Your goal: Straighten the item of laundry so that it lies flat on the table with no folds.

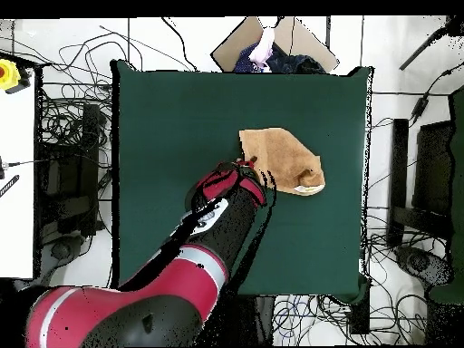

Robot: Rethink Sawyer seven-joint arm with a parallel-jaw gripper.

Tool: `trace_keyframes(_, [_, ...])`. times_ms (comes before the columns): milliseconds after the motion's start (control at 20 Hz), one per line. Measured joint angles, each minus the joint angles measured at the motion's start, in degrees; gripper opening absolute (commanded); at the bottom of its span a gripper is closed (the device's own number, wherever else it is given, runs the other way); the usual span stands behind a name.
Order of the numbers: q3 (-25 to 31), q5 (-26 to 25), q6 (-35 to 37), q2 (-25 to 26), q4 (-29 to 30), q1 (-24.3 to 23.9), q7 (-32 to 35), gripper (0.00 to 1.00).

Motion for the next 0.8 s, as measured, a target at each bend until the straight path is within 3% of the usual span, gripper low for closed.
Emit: trace_keyframes(800, [0.0, 0.0, -1.7, -2.1, 2.8, -0.3, 0.0, 0.0])
